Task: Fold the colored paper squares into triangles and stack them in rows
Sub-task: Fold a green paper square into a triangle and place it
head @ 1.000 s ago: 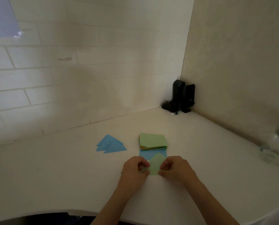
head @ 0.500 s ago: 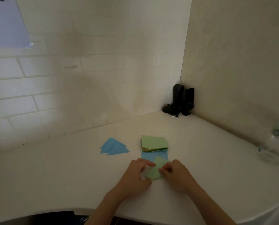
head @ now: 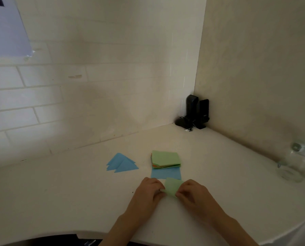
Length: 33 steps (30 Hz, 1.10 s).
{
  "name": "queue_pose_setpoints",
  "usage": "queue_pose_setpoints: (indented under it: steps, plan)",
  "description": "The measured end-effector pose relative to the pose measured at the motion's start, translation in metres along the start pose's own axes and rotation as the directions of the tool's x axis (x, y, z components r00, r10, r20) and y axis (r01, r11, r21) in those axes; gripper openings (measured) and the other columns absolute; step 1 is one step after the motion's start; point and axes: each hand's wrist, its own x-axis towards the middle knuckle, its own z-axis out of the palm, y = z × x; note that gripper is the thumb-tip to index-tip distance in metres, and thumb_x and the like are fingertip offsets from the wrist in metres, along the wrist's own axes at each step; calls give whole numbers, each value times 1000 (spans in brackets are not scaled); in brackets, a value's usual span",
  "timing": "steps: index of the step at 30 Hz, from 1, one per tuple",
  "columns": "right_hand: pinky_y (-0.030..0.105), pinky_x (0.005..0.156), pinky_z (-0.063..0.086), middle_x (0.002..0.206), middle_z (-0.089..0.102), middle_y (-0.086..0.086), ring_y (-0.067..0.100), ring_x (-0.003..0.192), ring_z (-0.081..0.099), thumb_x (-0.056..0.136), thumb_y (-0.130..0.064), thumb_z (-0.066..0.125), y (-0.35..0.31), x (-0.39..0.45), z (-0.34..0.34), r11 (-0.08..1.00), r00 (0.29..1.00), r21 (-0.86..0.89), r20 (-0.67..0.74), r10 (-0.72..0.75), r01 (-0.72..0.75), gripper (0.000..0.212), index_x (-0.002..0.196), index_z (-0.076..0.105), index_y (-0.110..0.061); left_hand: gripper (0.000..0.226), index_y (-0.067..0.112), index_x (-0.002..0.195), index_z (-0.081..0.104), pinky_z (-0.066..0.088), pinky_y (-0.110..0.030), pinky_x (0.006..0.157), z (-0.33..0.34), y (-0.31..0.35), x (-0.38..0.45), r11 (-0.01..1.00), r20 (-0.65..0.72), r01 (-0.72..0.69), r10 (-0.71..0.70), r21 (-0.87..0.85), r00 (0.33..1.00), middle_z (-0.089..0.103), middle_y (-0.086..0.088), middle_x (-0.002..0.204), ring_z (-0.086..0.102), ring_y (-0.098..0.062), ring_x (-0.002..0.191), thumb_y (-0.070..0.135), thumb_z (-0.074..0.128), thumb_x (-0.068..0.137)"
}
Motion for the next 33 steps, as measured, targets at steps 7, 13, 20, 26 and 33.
queue_pose_setpoints:
  steps: [7,13,20,26,33]
  plan:
    - [25,80,45,87,54,-21,1,85,54,71,-62,43,3,-11,12,999,992,-34,-127,25,-30,42,81,69,-30,16,19,79,64,30,-7,78,1,2,6,985,-40,174,-174,-1,984,57,9,92,42,-7,90,33,70,79]
    - [32,75,45,83,52,-18,8,84,55,73,-56,61,-5,-2,18,985,952,-19,-262,159,-170,29,66,67,-29,24,19,79,63,31,-12,79,8,12,9,965,-87,260,-256,38,963,51,7,91,38,-11,94,41,69,77]
    - [27,80,42,90,51,-16,10,90,51,72,-55,67,-7,-1,17,964,928,-26,-276,249,-266,23,63,63,-34,32,22,73,62,33,-18,85,11,15,15,950,-110,288,-276,118,955,45,6,89,35,-12,94,55,67,73]
    - [23,72,40,89,49,-12,9,88,51,65,-53,73,-2,3,11,954,922,17,-253,293,-298,29,72,53,-34,25,28,76,58,29,-16,83,9,14,21,924,-33,362,-361,121,932,43,8,93,33,-11,97,51,68,73]
    - [14,65,38,87,57,-11,0,72,50,65,-25,79,4,9,-1,947,950,161,-102,295,-277,32,86,56,-34,14,33,78,59,23,-17,73,1,9,23,918,22,395,-396,35,918,48,7,94,33,-11,94,38,72,75]
